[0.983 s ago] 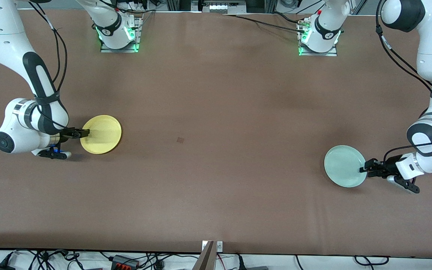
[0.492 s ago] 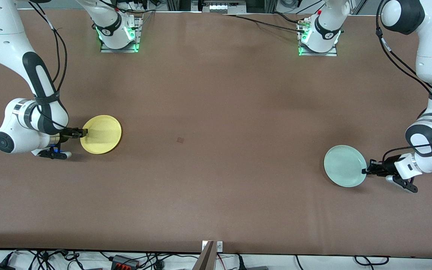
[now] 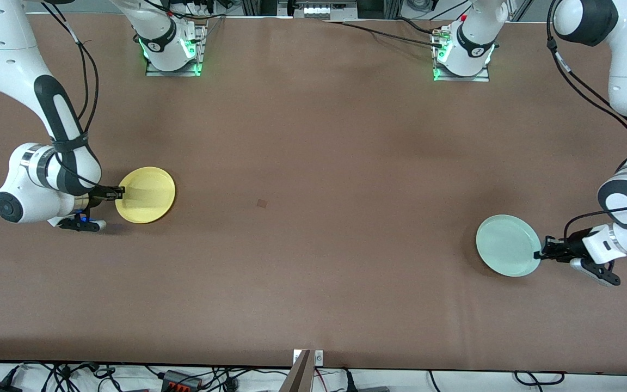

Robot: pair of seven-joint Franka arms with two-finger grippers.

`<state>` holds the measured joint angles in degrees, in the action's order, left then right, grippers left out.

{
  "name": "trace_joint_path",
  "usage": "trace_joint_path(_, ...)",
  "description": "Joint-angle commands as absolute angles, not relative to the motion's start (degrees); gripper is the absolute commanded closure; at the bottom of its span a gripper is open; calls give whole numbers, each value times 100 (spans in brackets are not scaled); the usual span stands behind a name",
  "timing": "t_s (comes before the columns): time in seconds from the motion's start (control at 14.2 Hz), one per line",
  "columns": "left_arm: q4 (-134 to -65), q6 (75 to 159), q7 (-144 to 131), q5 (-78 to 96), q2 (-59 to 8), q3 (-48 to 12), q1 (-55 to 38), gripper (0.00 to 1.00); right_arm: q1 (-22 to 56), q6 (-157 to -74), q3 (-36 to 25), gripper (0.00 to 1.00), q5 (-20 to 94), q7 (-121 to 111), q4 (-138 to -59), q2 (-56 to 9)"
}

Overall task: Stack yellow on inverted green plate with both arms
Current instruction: 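Grip the yellow plate with the right gripper while the left gripper grips the green plate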

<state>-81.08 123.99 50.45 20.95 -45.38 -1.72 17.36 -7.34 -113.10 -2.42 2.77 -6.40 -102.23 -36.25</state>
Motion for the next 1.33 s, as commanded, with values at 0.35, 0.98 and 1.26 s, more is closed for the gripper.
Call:
trace_joint_path(0.35,-8191,12024,2481,-779,-3411,-229,486,99,-703,-10507,-220,100,351,-957,-9609,-3551)
trace_joint_path(0.98,-7884,10927,-173,-3417,-3340,-159,-1439,99,-651,-8974,-176,100,808,-1046,-8298,-3200)
trace_joint_path(1.26,-7884,10075,-1674,-4497,-3453,-176,-2449,99,-290,-8965,-114,100,835,-993,-8068,-3190)
